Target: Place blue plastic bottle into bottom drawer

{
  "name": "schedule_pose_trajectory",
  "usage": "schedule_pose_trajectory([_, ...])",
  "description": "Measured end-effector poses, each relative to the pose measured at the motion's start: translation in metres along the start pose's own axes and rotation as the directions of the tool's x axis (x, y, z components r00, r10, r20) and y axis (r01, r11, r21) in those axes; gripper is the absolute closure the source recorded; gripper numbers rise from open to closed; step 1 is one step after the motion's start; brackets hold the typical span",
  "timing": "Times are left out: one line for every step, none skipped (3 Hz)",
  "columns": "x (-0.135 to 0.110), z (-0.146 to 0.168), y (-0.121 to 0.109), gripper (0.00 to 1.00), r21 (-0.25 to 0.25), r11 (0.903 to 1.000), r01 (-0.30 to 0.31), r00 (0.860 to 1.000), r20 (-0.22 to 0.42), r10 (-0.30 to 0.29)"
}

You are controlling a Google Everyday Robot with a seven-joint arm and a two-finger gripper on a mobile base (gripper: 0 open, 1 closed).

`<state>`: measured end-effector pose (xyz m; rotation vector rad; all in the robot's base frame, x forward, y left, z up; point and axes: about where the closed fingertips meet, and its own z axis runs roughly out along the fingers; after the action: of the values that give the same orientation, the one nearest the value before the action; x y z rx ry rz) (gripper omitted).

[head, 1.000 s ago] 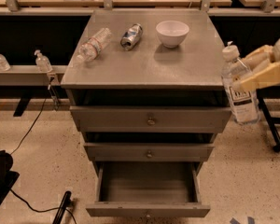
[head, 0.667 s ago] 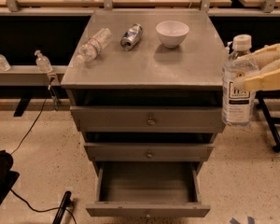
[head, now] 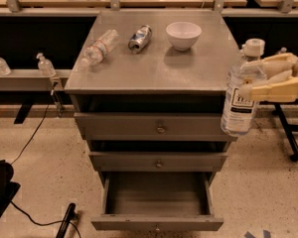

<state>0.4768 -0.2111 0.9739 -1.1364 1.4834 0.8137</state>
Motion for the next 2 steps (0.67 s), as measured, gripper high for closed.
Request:
schedule_pose_trajectory([0.034, 0.007, -0.008, 1.00, 0.002, 0.9989, -0.046, 0.995, 0.083, 0.046])
schedule_pose_trajectory([0.123, 0.023, -0.010, 1.00, 0.077, 0.9937, -0.081, 0.979, 0.195, 0.065])
